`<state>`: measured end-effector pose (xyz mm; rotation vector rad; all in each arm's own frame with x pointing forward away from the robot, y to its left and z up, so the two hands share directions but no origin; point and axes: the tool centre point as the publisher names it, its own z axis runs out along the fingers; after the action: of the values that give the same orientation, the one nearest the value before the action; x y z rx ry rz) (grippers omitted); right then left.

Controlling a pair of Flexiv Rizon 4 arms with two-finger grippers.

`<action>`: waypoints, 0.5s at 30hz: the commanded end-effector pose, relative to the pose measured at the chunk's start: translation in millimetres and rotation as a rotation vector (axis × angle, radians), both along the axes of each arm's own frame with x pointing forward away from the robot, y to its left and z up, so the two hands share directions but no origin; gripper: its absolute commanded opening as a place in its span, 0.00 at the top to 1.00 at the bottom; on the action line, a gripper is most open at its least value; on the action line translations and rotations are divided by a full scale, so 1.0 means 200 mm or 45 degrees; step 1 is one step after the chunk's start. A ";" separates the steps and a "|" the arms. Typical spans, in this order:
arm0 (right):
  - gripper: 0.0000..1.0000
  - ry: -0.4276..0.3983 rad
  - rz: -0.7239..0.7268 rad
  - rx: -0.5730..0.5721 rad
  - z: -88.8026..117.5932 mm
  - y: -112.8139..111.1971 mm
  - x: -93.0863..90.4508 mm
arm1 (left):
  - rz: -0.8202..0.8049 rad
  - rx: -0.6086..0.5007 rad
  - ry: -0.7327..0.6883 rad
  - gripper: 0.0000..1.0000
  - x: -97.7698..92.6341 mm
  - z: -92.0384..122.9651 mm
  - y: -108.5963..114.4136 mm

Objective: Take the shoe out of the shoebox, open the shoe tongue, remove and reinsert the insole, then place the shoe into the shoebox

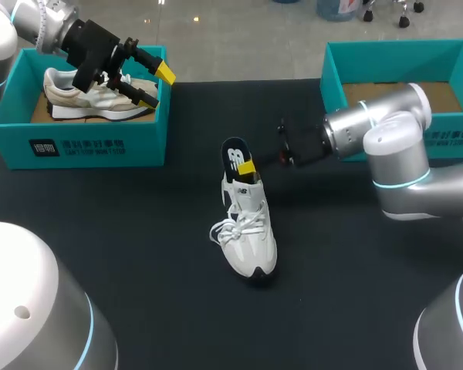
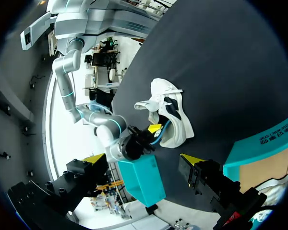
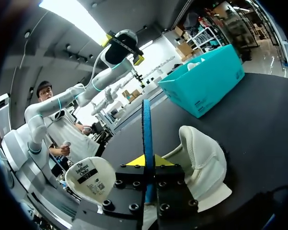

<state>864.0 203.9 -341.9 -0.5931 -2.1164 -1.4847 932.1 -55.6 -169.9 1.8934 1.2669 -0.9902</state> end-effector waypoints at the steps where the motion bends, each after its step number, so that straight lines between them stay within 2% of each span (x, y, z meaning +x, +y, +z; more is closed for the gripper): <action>1: 1.00 0.016 -0.020 0.001 -0.03 0.00 -0.05 | -0.001 0.004 -0.001 0.00 0.00 0.00 0.00; 6: 0.99 0.035 -0.040 0.007 -0.05 0.00 -0.08 | -0.001 0.004 -0.001 0.00 0.00 0.00 0.00; 9: 0.80 0.026 -0.041 0.006 -0.03 0.01 -0.08 | -0.001 0.004 -0.001 0.00 0.00 0.00 0.00; 11: 0.72 0.001 -0.039 0.007 0.00 0.01 -0.07 | -0.001 0.004 -0.001 0.00 0.00 0.00 0.00; 15: 0.69 -0.037 -0.036 0.008 0.06 0.02 -0.04 | -0.001 0.004 -0.001 0.00 0.00 0.00 0.00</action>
<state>855.9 207.3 -337.7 -0.6034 -2.1202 -1.5332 932.1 -55.6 -169.9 1.8934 1.2668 -0.9902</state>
